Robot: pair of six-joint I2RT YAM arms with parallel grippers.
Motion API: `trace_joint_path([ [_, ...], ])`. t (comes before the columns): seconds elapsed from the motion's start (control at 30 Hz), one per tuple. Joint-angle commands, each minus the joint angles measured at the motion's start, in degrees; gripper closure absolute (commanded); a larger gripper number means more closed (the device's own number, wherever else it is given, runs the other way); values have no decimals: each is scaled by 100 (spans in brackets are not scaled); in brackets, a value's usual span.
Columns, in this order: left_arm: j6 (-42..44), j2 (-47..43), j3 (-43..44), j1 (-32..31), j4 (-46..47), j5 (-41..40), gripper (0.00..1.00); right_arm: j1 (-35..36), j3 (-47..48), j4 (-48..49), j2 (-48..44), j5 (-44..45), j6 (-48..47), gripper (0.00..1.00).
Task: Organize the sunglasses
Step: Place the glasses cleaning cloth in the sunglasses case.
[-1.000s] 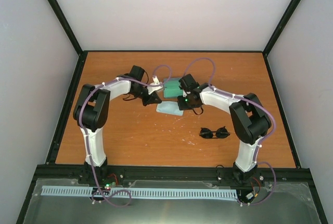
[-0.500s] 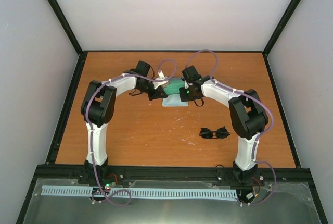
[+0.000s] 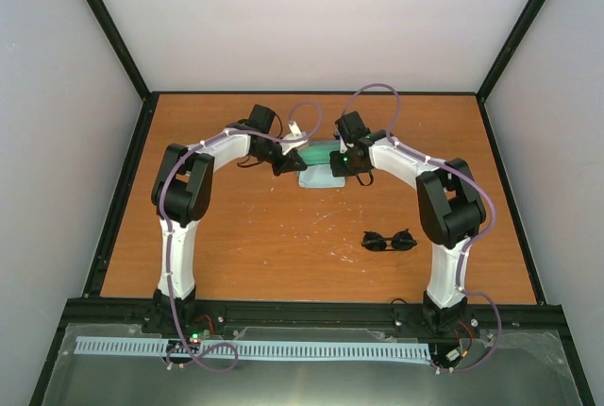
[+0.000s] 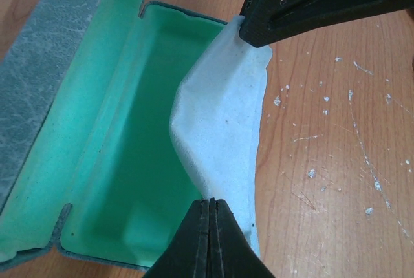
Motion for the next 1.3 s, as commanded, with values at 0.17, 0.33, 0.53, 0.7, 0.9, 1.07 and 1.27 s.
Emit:
trace_joint_path([
  [0.17,-180,61,298,-23,73,52,99,-81,202,0,105,76,-125,97],
  [0.33,-183,97,407,-18,82,24,99,-120,248,53,77,100,-142,97],
  [0.53,-138,153,430,1,73,7,99,-165,301,81,104,85,-159,97],
  [0.7,-146,191,411,29,123,-8,99,-216,297,135,145,89,-151,97],
  [0.9,-208,245,409,42,231,-50,99,-268,512,48,365,33,-238,97],
  [1.07,-281,310,499,86,331,-81,99,-322,688,-7,488,22,-287,97],
  [1.27,-309,414,619,132,418,-130,99,-382,872,-39,624,7,-284,97],
])
